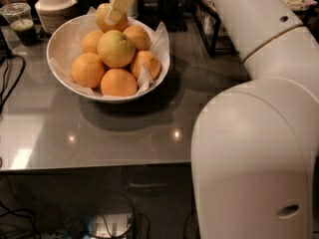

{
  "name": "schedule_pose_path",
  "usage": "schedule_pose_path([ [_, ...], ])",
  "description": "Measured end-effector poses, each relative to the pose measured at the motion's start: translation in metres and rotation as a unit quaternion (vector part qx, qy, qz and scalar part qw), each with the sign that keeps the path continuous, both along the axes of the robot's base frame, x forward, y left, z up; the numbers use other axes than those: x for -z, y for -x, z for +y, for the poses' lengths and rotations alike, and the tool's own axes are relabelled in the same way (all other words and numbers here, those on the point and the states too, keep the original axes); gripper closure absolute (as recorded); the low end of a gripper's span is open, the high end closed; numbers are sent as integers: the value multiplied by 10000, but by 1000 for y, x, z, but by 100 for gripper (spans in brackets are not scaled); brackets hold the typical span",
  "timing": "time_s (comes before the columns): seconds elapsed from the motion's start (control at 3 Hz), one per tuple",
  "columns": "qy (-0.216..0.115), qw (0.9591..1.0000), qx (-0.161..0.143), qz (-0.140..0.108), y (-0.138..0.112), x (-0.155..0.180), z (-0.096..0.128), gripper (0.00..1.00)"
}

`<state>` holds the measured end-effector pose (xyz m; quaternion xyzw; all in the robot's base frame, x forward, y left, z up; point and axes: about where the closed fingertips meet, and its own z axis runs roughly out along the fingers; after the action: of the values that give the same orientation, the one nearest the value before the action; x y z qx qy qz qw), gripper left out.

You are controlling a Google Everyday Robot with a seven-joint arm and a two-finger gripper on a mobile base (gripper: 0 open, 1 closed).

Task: Pick orange from white bowl

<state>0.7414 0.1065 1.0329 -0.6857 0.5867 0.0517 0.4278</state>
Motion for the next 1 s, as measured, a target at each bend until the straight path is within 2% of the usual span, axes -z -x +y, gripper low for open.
schedule_pose_path([
  [0.33, 7, 9999, 152, 71, 1, 15, -3, 13],
  [0.67, 117, 9992, 314, 240, -11, 39, 4, 13],
  [1.0, 140, 9990, 302, 291, -17, 43, 11, 13],
])
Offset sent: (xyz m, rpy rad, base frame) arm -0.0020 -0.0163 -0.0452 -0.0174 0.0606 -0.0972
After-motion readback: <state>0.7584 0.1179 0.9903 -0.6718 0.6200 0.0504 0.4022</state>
